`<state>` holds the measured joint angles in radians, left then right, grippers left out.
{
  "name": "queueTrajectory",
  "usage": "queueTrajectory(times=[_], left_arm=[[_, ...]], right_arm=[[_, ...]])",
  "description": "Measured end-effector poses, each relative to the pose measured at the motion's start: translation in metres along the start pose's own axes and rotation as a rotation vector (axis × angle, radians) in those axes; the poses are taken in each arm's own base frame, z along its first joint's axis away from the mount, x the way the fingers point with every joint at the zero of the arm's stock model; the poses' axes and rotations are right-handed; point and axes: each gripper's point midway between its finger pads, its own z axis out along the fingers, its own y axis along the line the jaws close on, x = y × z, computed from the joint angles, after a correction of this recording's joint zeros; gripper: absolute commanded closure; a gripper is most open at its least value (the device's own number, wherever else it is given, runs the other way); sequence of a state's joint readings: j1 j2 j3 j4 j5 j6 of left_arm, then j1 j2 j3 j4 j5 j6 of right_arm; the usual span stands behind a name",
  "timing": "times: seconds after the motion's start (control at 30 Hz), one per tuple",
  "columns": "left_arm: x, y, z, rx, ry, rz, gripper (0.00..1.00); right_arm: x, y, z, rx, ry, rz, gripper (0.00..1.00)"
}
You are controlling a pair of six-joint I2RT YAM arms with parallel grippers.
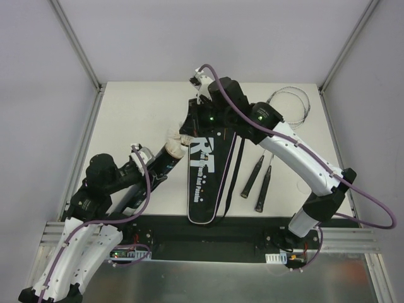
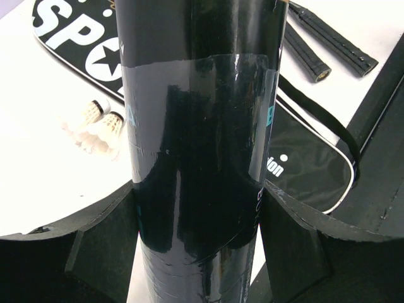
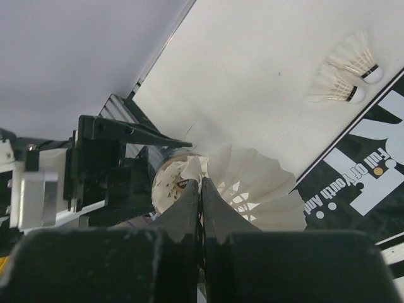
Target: Pack up the badminton gear
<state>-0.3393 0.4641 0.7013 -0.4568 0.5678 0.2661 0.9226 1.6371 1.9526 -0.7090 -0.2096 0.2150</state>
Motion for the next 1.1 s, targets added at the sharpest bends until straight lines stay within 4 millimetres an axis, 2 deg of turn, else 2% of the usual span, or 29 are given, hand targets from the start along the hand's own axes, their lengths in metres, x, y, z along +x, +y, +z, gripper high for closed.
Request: queueTrajectory(times=[0.2, 0.3, 0.4, 0.53, 0.63, 0.83, 1.03, 1.1], left_arm=[[-0.001, -0.001, 0.000, 0.001, -0.012, -0.004, 1.00], [-0.001, -0.001, -0.001, -0.002, -0.016, -0.003, 1.00], [-0.001, -0.001, -0.001, -0.005, -0.018, -0.003, 1.00], [-0.001, -0.001, -0.001, -0.007, -0.018, -0.004, 1.00], [-0.002, 0.000, -0.002, -0.012, -0.019, -0.003, 1.00], [-0.005, 0.000, -0.008, -0.037, -0.043, 0.009, 1.00], [-0.007, -0.001, -0.010, -0.038, -0.055, 0.011, 1.00], [-0.007, -0.001, -0.010, -0.038, -0.055, 0.011, 1.00]], right_arm=[[0.001, -0.001, 0.015, 0.074, -0.036, -0.002, 0.99], [0.002, 0.004, 0.017, 0.086, -0.047, 0.003, 0.94], [0.004, 0.012, 0.020, 0.084, -0.061, 0.005, 0.84], [0.018, 0.027, 0.028, 0.041, -0.038, 0.027, 0.47], [0.032, 0.037, 0.030, -0.020, 0.019, 0.037, 0.34], [0.036, 0.042, 0.020, -0.127, 0.072, 0.074, 0.31], [0.026, 0.042, 0.004, -0.252, 0.113, 0.121, 0.31], [0.028, 0.045, 0.001, -0.283, 0.131, 0.125, 0.36]])
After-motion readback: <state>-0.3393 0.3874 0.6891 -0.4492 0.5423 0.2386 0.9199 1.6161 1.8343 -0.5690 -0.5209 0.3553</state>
